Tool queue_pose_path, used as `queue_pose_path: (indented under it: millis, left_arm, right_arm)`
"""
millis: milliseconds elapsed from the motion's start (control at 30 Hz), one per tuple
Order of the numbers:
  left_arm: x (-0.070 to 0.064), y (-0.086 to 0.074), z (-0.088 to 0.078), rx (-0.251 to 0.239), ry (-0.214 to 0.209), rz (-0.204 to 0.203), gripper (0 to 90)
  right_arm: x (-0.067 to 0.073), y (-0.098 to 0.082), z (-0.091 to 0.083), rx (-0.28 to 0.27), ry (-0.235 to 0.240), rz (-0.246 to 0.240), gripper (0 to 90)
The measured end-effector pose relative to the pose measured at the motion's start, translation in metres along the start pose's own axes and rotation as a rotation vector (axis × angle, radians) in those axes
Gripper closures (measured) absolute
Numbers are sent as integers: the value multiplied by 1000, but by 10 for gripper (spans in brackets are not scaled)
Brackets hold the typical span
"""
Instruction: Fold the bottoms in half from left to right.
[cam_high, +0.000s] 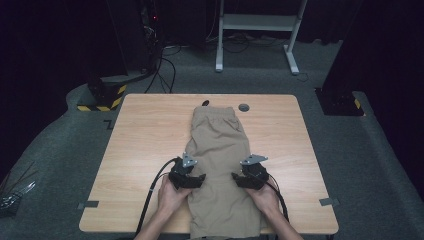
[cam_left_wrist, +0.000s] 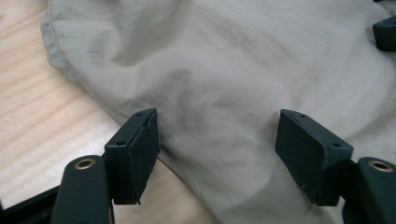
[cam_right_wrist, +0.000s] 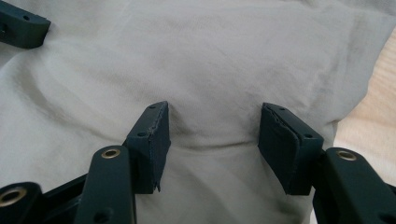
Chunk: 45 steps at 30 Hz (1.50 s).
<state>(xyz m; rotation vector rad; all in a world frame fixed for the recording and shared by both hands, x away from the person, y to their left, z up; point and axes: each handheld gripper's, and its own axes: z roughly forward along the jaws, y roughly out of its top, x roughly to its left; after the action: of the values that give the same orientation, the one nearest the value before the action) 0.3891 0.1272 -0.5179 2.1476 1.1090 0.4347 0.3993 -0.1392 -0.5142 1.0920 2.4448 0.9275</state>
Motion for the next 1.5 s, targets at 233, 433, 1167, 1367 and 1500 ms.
queue_pose_path:
  millis: [233,433,1167,1367,1500]
  left_arm:
    - [18,7,8,-13,5,-22,300]
    - [31,15,13,5,17,-31,320]
    - [26,0,-13,9,-16,-164,256]
    - [15,-3,-10,39,-13,-147,227]
    - [17,-1,-7,36,6,-167,225]
  right_arm:
    - [-4,16,14,4,-16,12,411]
    - [-5,23,23,-16,-32,36,413]
    - [-34,-3,-8,-30,-28,196,392]
    - [-17,-1,-1,1,-51,142,377]
    - [-18,-1,0,-7,-49,162,377]
